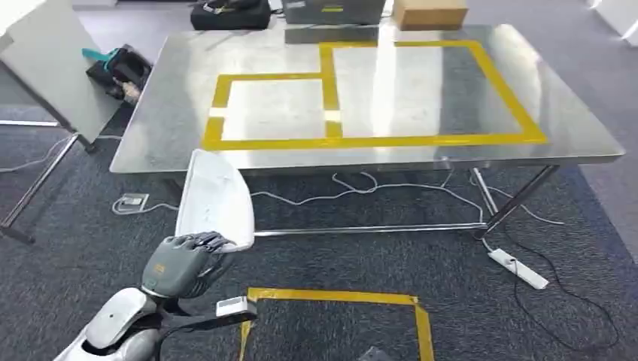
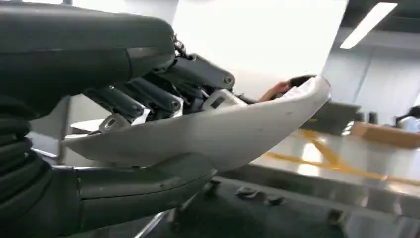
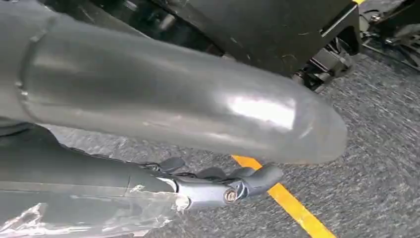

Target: Take the parts from the cabinet and place them on the table.

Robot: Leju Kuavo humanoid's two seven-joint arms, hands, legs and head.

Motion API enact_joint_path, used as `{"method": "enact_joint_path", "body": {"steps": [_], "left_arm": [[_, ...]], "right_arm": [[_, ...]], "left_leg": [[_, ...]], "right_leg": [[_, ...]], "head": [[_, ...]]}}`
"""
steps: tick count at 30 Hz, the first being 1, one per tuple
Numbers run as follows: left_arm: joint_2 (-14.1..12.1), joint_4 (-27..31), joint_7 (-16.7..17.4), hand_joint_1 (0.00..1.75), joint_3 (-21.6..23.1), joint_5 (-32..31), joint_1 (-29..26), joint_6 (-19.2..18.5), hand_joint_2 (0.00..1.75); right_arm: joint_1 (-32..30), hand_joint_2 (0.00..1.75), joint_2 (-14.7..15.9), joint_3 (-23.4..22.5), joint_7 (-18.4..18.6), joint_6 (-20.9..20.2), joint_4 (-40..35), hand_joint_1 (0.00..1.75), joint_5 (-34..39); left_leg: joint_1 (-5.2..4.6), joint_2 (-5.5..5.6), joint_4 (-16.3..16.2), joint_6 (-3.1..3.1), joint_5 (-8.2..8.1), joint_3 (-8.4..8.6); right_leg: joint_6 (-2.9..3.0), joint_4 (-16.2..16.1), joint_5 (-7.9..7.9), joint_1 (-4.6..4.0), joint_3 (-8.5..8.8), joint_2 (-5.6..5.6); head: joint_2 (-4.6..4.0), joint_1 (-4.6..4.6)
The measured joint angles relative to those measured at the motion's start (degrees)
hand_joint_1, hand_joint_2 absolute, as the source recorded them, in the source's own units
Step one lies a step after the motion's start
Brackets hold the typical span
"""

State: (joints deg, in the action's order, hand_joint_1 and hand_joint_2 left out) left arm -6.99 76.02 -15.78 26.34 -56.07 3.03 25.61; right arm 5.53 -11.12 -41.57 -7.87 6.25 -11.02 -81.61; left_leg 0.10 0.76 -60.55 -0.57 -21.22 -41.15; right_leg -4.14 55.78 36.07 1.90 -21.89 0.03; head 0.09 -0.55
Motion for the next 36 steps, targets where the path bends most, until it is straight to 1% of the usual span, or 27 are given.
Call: {"method": "enact_joint_path", "body": {"steps": [2, 3, 6, 7, 8, 9, 11, 12, 14, 15, 16, 17, 19, 20, 21, 22, 23, 25, 26, 27, 29, 30, 31, 32, 33, 35, 36], "left_arm": [[-0.18, 0.02, 0.0, 1.62, -0.55, 0.33, -0.68, 0.7, 1.75], [-0.24, 0.04, -0.07, 1.62, -0.9, 0.37, -0.94, 1.01, 1.75], [-0.44, 0.02, -0.39, 1.62, -1.4, 0.88, -1.4, 1.66, 1.75], [-0.46, 0.02, -0.48, 1.62, -1.49, 0.92, -1.71, 1.77, 1.75], [-0.5, 0.04, -0.57, 1.62, -1.66, 0.94, -2.09, 1.82, 1.75], [-0.5, 0.02, -0.66, 1.62, -1.88, 0.99, -2.35, 1.86, 1.75], [-0.5, 0.04, -0.92, 1.62, -2.3, 1.05, -2.44, 1.97, 1.75], [-0.5, 0.04, -1.14, 1.62, -2.58, 1.05, -2.45, 2.04, 1.75], [-0.53, 0.22, -1.47, 1.62, -2.76, 1.07, -2.39, 2.41, 1.75], [-0.55, 0.37, -1.64, 1.62, -2.78, 1.16, -2.62, 2.41, 1.75], [-0.66, 0.37, -1.97, 1.62, -2.91, 1.29, -2.91, 2.41, 1.75], [-0.68, 0.39, -2.28, 1.62, -3.06, 1.53, -2.96, 2.43, 1.75], [-0.88, 0.48, -2.91, 1.62, -3.37, 1.77, -3.25, 2.45, 1.75], [-0.99, 1.0, -3.45, 1.62, -3.78, 1.95, -3.38, 2.45, 1.75], [-0.9, 1.14, -3.72, 1.62, -3.94, 2.06, -3.45, 2.45, 1.75], [-0.94, 1.16, -3.83, 1.62, -4.02, 2.1, -3.23, 2.45, 1.75], [-0.98, 1.18, -3.83, 1.62, -4.2, 2.1, -3.07, 2.38, 1.75], [-0.87, 1.18, -3.93, 1.62, -4.2, 2.1, -3.41, 2.34, 1.75], [-0.88, 1.18, -4.09, 1.62, -4.18, 2.08, -3.61, 2.32, 1.75], [-0.88, 1.18, -4.18, 1.62, -4.18, 2.1, -3.74, 2.32, 1.75], [-0.88, 1.18, -4.46, 1.62, -4.18, 2.17, -3.84, 2.25, 1.75], [-0.9, 1.18, -4.63, 1.62, -4.18, 2.17, -3.77, 2.15, 1.75], [-1.01, 1.18, -4.7, 1.62, -4.24, 2.14, -3.64, 2.04, 1.75], [-1.12, 1.25, -4.83, 1.62, -4.22, 2.01, -3.52, 1.71, 1.75], [-1.05, 1.29, -5.03, 1.62, -4.09, 2.01, -3.28, 1.58, 1.75], [-0.96, 1.31, -5.33, 1.62, -3.96, 1.88, -2.61, 1.16, 1.75], [-0.92, 1.33, -5.36, 1.62, -3.94, 1.82, -2.25, 1.1, 1.75]], "right_arm": [[0.11, 0.0, 0.0, 0.04, 0.2, 0.07, 0.0, 0.0, -0.09], [0.19, 0.0, -0.02, 0.07, 0.15, 0.13, 0.0, 0.0, -0.18], [0.1, 0.0, -0.13, 0.15, 0.18, 0.13, 0.02, 0.0, -0.35], [-0.15, 0.0, -0.13, 0.17, 0.18, 0.13, 0.02, 0.0, -0.42], [-0.33, 0.0, -0.13, 0.24, 0.17, 0.13, 0.02, 0.0, -0.48], [-0.43, 0.0, -0.13, 0.33, 0.18, 0.13, 0.02, 0.0, -0.52], [-0.33, 0.0, -0.13, 0.5, 0.18, 0.13, 0.02, 0.0, -0.61], [-0.29, 0.0, -0.15, 0.52, 0.15, 0.13, 0.02, 0.0, -0.66], [0.17, 0.0, -0.44, 0.61, 0.09, 0.07, 0.09, 0.0, -0.7], [0.24, 0.0, -0.44, 0.68, 0.11, 0.09, 0.09, 0.0, -0.7], [0.22, 0.0, -0.44, 0.81, 0.04, 0.09, 0.09, 0.0, -0.74], [0.17, 0.0, -0.44, 0.92, 0.07, 0.09, 0.09, 0.0, -0.77], [0.19, 0.0, -0.75, 1.01, 0.0, 0.02, 0.09, 0.0, -0.85], [0.47, 0.0, -0.92, 1.01, -0.02, 0.02, 0.05, 0.0, -0.87], [0.36, 0.0, -0.9, 1.05, -0.02, 0.0, 0.02, 0.0, -0.9], [0.32, 0.0, -0.9, 1.07, -0.02, 0.0, 0.02, 0.0, -0.92], [0.29, 0.0, -0.9, 1.07, -0.02, -0.02, 0.02, 0.0, -0.92], [0.16, 0.0, -0.9, 1.09, -0.02, -0.09, 0.02, 0.0, -0.92], [0.04, 0.0, -0.9, 1.09, -0.02, -0.09, 0.02, 0.0, -0.92], [-0.05, 0.0, -0.9, 1.09, 0.0, -0.09, 0.02, 0.0, -0.92], [-0.1, 0.0, -0.88, 1.09, 0.13, -0.09, 0.02, 0.0, -1.03], [-0.05, 0.0, -0.87, 1.11, 0.18, -0.09, 0.02, 0.0, -1.05], [0.07, 0.0, -1.49, 1.25, 0.24, -0.22, 0.26, 0.0, -1.18], [0.14, 0.0, -1.51, 1.36, 0.35, -0.13, 0.22, 0.0, -1.2], [0.25, 0.0, -1.51, 1.42, 0.35, -0.17, 0.22, 0.0, -1.27], [0.38, 0.0, -1.49, 1.51, 0.35, -0.31, 0.22, 0.0, -1.36], [0.44, 0.0, -1.47, 1.55, 0.42, -0.31, 0.06, 0.0, -1.36]], "left_leg": [[0.35, 0.3, 0.56, 0.93, -0.87, 0.88], [0.35, 0.35, 0.8, 1.29, -1.3, 1.42], [0.21, 0.37, 0.98, 1.8, -2.64, 2.68], [0.1, 0.5, 0.98, 1.93, -3.14, 3.26], [0.0, 0.74, 0.98, 1.96, -3.77, 4.17], [-0.06, 0.96, 0.98, 1.95, -4.39, 5.17], [-0.09, 1.2, 0.98, 1.72, -5.82, 7.65], [-0.05, 1.22, 1.12, 1.49, -6.5, 8.3], [-0.29, 1.48, 1.07, 0.82, -6.88, 8.31], [-0.22, 1.41, 1.58, 0.55, -6.7, 8.5], [-0.34, 1.28, 1.77, 1.44, -6.17, 8.53], [-0.37, 1.22, 2.01, 2.09, -6.4, 8.56], [-0.76, 1.18, 3.03, 2.36, -6.08, 8.81], [-0.66, 1.11, 6.48, 3.62, -5.06, 10.84], [-0.24, 0.71, 9.35, 3.05, -3.8, 13.0], [-0.15, 0.69, 10.79, 3.32, -3.52, 14.21], [0.05, 0.57, 11.1, 3.15, -3.31, 14.78], [0.47, 0.46, 11.07, 2.05, -4.07, 15.37], [0.76, 0.48, 11.05, 1.57, -4.39, 15.66], [1.19, 0.53, 11.0, 1.01, -5.03, 16.01], [2.48, 0.73, 9.73, -0.57, -6.48, 16.52], [2.96, 0.77, 8.0, -1.69, -7.71, 16.38], [2.98, 0.98, 7.03, -2.55, -8.77, 15.3], [2.92, 0.84, 5.06, -3.21, -10.51, 14.91], [2.88, 0.88, 5.11, -3.55, -10.9, 14.94], [2.99, 1.06, 5.11, -4.53, -11.49, 14.94], [2.92, 0.65, 4.52, -4.63, -11.91, 14.98]], "right_leg": [[-0.46, -0.23, 0.67, -0.01, 0.81, -0.15], [-0.04, 3.35, 1.37, -0.22, -1.35, -0.14], [0.74, 19.47, 4.34, -1.27, -13.4, -0.08], [0.81, 22.07, 3.61, -1.45, -16.72, -0.06], [0.92, 21.84, 1.12, -1.59, -18.86, -0.02], [1.05, 19.28, -2.36, -1.64, -19.32, -0.01], [1.42, 9.83, -10.56, -1.76, -17.41, 0.05], [1.61, 7.3, -12.21, -1.86, -16.41, 0.29], [2.04, 5.28, -10.67, -1.96, -14.89, 0.66], [2.22, 4.83, -11.08, -1.88, -14.83, 0.73], [1.76, 4.48, -11.4, -1.85, -14.79, 0.92], [1.77, 4.26, -11.47, -1.83, -14.85, 1.01], [1.17, 2.74, -11.87, -1.27, -14.39, 1.15], [0.98, 1.29, -12.36, -1.44, -13.33, 1.22], [1.26, 1.28, -12.69, -1.62, -13.34, 0.96], [1.24, 2.89, -11.72, -1.69, -13.95, 0.87], [1.04, 6.48, -10.22, -1.49, -15.68, 0.86], [0.28, 14.29, -7.35, -0.79, -20.1, 0.78], [-0.26, 16.22, -7.17, -0.38, -21.44, 0.67], [-0.91, 15.35, -8.36, 0.07, -21.31, 0.56], [-2.88, 7.26, -13.1, 1.56, -17.29, 0.33], [-4.55, 3.19, -13.7, 2.49, -15.25, 0.38], [-4.75, 5.57, -11.34, 2.06, -15.02, 1.73], [-2.27, 5.68, -10.54, 2.3, -15.31, 1.75], [-1.17, 6.06, -9.93, 2.34, -15.33, 1.66], [-0.26, 6.48, -9.25, 2.3, -15.11, 1.66], [0.36, 6.35, -8.85, 2.01, -14.62, 1.7]], "head": [[0.0, 0.13], [0.0, 0.48], [0.0, 0.52], [0.0, 0.52], [0.0, 0.5], [0.0, 0.52], [0.0, 0.52], [0.0, 0.54], [0.02, 0.44], [0.0, 0.11], [0.0, 0.06], [0.0, -0.02], [0.02, 0.04], [0.02, -0.28], [0.02, 0.13], [0.02, 0.37], [0.0, 0.37], [0.0, 0.37], [0.0, 0.3], [0.0, 0.37], [0.02, 0.33], [0.0, 0.46], [0.02, 1.14], [0.02, 1.31], [0.02, 0.41], [0.02, 0.26], [0.02, 0.06]]}}
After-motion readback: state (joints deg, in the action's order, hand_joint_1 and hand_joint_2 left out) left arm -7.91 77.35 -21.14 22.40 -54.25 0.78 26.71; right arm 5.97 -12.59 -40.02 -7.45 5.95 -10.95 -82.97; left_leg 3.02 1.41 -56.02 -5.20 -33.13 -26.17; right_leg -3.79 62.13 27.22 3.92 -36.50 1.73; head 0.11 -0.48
